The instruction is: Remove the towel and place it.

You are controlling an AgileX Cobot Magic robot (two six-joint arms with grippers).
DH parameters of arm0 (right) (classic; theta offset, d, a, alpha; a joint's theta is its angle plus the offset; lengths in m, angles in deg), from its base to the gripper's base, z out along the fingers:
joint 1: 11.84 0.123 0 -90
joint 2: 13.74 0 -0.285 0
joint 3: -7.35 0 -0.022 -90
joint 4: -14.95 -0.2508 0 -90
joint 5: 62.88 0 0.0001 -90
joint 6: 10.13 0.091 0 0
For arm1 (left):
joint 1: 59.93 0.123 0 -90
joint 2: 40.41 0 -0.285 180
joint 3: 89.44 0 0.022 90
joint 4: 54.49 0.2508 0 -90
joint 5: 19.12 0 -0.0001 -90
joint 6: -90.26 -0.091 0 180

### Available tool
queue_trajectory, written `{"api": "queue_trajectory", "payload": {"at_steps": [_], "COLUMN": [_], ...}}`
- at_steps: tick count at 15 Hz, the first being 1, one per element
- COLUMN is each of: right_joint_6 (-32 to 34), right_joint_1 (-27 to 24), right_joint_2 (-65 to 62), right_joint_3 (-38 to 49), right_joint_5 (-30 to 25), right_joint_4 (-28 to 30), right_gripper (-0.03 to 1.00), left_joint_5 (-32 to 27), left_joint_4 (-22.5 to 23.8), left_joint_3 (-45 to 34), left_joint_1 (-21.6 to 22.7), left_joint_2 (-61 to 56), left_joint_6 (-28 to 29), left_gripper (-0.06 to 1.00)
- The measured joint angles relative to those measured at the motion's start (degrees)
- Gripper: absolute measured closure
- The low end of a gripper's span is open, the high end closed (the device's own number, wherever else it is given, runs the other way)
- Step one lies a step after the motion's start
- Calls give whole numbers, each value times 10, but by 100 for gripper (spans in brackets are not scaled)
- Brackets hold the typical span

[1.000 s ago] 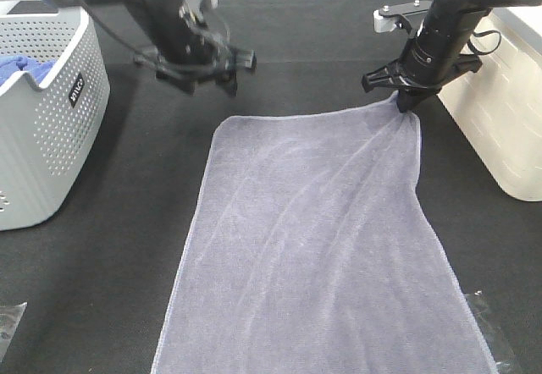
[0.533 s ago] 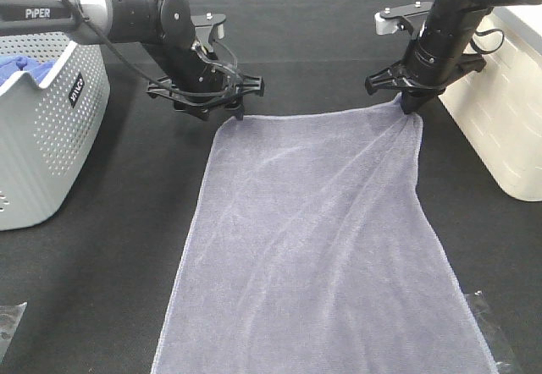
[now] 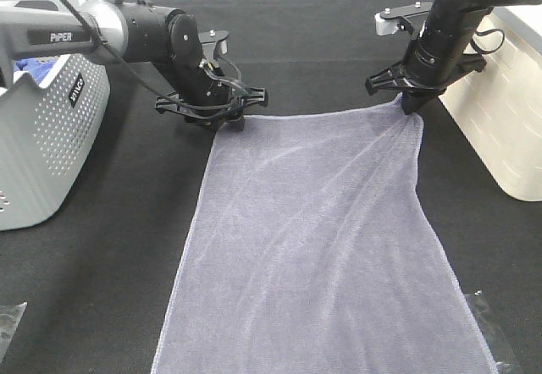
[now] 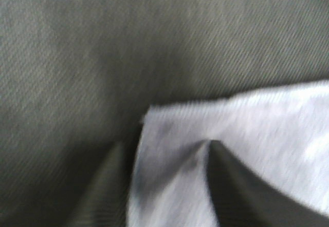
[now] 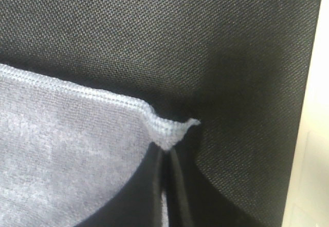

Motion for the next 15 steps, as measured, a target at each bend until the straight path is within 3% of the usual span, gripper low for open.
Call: {"api": "queue_trajectory", "payload": {"at_steps": [6, 11, 15], "right_joint_6": [0, -1, -1], "right_joint_1": [0, 0, 0], "right_joint_2": [0, -7, -33], "right_joint_3": [0, 0, -13], "right_joint_5": [0, 0, 42], "right_joint_4": [4, 5, 8], "right_gripper": [97, 97, 97], "left_joint_5": [-6, -63, -124], "left_joint_4": [-2, 20, 113], "left_joint_3": [15, 88, 178], "left_joint_1": [0, 0, 0], "left_joint_2": [15, 17, 17], "left_joint_6": [-10, -24, -21], "left_gripper": [91, 94, 94]}}
